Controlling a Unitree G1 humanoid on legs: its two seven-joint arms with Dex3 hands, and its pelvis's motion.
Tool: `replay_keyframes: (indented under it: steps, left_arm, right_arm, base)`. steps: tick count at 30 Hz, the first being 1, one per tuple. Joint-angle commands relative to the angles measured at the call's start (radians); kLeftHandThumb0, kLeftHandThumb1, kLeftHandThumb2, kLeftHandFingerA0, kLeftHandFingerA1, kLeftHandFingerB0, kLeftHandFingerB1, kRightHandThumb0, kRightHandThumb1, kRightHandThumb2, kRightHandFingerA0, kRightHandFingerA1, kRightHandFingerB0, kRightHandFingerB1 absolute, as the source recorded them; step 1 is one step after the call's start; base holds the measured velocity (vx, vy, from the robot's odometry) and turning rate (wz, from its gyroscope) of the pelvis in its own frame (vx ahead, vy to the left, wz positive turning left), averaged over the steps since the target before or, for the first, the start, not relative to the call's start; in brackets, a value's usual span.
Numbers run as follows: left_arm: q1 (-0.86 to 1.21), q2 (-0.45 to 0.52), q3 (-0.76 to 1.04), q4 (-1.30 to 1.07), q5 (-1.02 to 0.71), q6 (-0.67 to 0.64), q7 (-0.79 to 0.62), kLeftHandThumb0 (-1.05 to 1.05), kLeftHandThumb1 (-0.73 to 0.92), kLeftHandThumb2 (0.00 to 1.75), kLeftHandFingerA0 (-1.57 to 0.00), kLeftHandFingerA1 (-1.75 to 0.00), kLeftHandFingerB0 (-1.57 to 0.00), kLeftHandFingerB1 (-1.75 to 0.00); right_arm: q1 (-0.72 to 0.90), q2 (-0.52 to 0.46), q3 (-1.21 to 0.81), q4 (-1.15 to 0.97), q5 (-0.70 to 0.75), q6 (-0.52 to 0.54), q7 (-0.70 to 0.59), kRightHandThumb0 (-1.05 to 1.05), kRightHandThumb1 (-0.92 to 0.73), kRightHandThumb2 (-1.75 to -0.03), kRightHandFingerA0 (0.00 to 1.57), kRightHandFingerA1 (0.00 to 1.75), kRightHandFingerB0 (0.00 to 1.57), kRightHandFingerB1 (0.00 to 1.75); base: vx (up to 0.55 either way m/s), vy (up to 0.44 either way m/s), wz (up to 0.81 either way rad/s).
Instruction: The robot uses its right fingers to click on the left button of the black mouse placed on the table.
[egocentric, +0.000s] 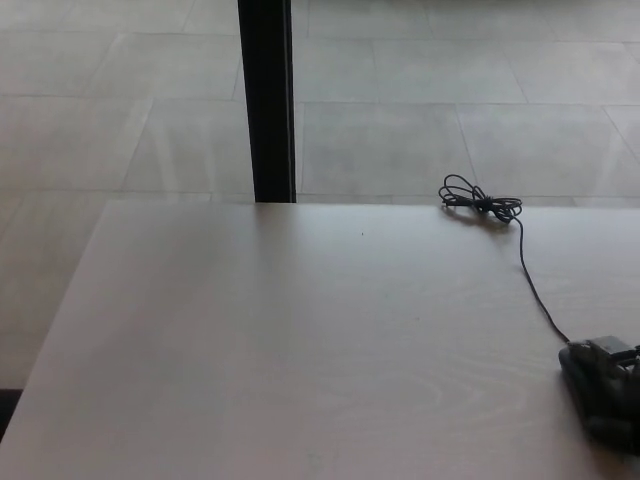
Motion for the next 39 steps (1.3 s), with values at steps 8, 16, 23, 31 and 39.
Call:
replay_keyframes:
  steps: [8,16,23,31,39]
  left_arm:
    - [0.021,0.022,-0.002,0.003,-0.005,-0.032,-0.004,-0.92,0.92,0.85,-0.84,-0.61,-0.60,-0.50]
    - [0.027,0.019,0.000,0.006,-0.008,-0.033,-0.004,-0.92,0.92,0.85,-0.84,-0.61,-0.60,-0.50]
    - [0.033,0.018,0.000,0.006,-0.009,-0.034,-0.006,-0.92,0.92,0.85,-0.84,-0.61,-0.60,-0.50]
    - [0.036,0.013,-0.002,0.005,-0.009,-0.037,-0.006,-0.92,0.92,0.85,-0.84,-0.61,-0.60,-0.50]
    - [0.047,0.008,-0.003,0.006,-0.009,-0.040,-0.008,-0.92,0.92,0.85,-0.84,-0.61,-0.60,-0.50]
  right_arm:
    - [-0.182,-0.062,-0.180,-0.148,0.069,0.083,0.215,-0.80,-0.77,-1.16,0.29,0.54,0.33,0.50]
    - [-0.176,-0.051,-0.200,-0.168,0.054,0.094,0.246,-0.80,-0.77,-1.16,0.29,0.54,0.33,0.50]
    - [-0.165,-0.049,-0.209,-0.182,0.049,0.098,0.257,-0.80,-0.77,-1.16,0.29,0.54,0.33,0.50]
    - [-0.154,-0.054,-0.219,-0.192,0.048,0.098,0.264,-0.80,-0.77,-1.16,0.29,0.54,0.33,0.50]
    - [-0.140,-0.055,-0.223,-0.203,0.045,0.098,0.269,-0.80,-0.77,-1.16,0.29,0.54,0.33,0.50]
  base:
    - [0.00,-0.001,0.02]
    - [0.00,0.000,0.00]
    - [0.00,0.000,0.00]
    - [0.00,0.000,0.00]
    - [0.00,0.000,0.00]
